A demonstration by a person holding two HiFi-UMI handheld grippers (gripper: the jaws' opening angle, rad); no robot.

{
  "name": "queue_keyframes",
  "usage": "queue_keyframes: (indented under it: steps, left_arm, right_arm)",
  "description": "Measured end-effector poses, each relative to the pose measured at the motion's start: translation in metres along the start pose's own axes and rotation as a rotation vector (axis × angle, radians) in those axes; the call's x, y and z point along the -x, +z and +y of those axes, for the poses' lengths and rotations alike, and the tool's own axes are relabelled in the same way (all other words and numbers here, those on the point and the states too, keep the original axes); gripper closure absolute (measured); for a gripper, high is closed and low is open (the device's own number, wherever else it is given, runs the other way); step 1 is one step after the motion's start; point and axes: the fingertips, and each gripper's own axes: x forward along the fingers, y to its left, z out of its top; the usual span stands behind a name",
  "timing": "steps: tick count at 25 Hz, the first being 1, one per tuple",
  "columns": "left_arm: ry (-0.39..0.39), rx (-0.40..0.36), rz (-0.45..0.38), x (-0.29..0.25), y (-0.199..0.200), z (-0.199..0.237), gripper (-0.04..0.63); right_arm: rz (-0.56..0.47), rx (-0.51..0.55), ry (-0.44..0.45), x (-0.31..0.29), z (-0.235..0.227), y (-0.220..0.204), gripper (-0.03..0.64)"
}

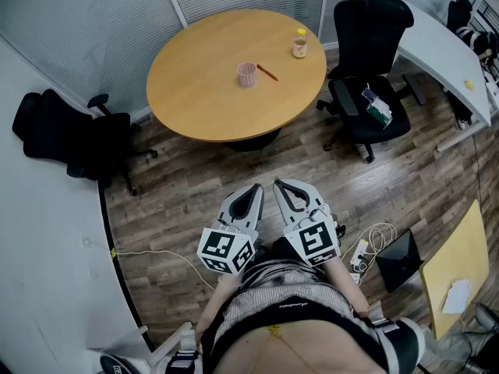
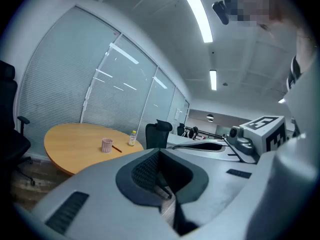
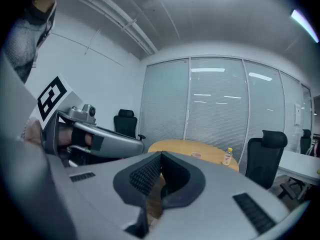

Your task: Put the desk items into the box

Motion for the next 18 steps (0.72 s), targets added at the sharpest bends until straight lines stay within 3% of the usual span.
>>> queue_keyframes:
  steps: [6,18]
  left_arm:
    - [0.001,0.020,-0.007,-0.002,-0.004,-0.006,0.598]
    - [-0.002,0.062,0.025,-0.017,-0.017,-0.010,0.598]
  right_arm:
    - [-0.064,-0.032,-0.018,0.009,-0.011,0.004,0.594]
    - [-0.045,-0.036,0.020,0.011,-0.016,-0.009,0.594]
